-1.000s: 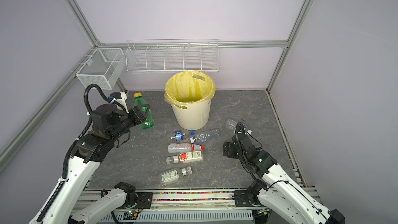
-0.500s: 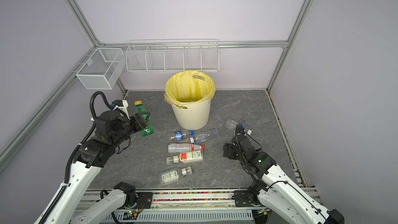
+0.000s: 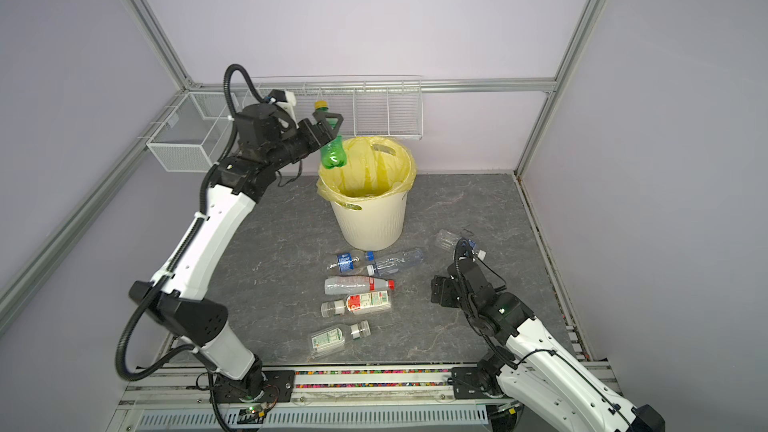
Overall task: Throw the plastic bottles in the bin
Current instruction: 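Carry the green bottle with the left gripper up over the bin, then open the left gripper to drop the green bottle into the bin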
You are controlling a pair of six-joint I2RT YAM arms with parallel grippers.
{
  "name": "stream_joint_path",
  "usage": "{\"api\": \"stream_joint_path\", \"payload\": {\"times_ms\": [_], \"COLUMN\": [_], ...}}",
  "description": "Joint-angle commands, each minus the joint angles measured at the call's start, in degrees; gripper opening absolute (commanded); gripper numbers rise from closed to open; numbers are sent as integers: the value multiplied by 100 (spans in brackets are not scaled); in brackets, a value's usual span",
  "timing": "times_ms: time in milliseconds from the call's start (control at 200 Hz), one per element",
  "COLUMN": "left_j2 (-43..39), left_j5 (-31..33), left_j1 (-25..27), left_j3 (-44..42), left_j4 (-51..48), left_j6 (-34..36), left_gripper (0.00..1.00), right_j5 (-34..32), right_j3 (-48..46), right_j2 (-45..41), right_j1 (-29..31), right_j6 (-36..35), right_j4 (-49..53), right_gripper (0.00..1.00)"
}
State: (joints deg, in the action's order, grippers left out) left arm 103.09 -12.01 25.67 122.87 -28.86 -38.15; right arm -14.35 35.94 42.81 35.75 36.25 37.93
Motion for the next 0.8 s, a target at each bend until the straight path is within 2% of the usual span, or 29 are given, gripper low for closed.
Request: {"api": "stream_joint_path", "payload": {"times_ms": [0,75,205,540,670,795], "left_j2": [407,284,-254,-1879,-2481,-2904], "left_j5": [-294,-214,-335,-462,-423,-453], "left_j1": [25,18,18,-75,-221,-408], "left_j3": [1089,1244,837,-1360,-2276,-2982], "left_j4": [-887,-1097,-1218,-744,-382,-226], "left_j6": [86,241,452,694,598,562], "left_gripper": [100,100,100,100,100,100], "right_j5": [-137,-211,-407,-771,-1061,-1054], "right_j3": [235,289,332,810,1073,1178], "right_j2": [-60,-156,-242,305,573,677], "right_j1": [-19,-17,-30,-33,-35,-33], "right_j6": [74,71,57,-187,-291,-453], "right_j4": [123,230,311,727,969,941], "right_gripper": [88,88,88,88,88,88]}}
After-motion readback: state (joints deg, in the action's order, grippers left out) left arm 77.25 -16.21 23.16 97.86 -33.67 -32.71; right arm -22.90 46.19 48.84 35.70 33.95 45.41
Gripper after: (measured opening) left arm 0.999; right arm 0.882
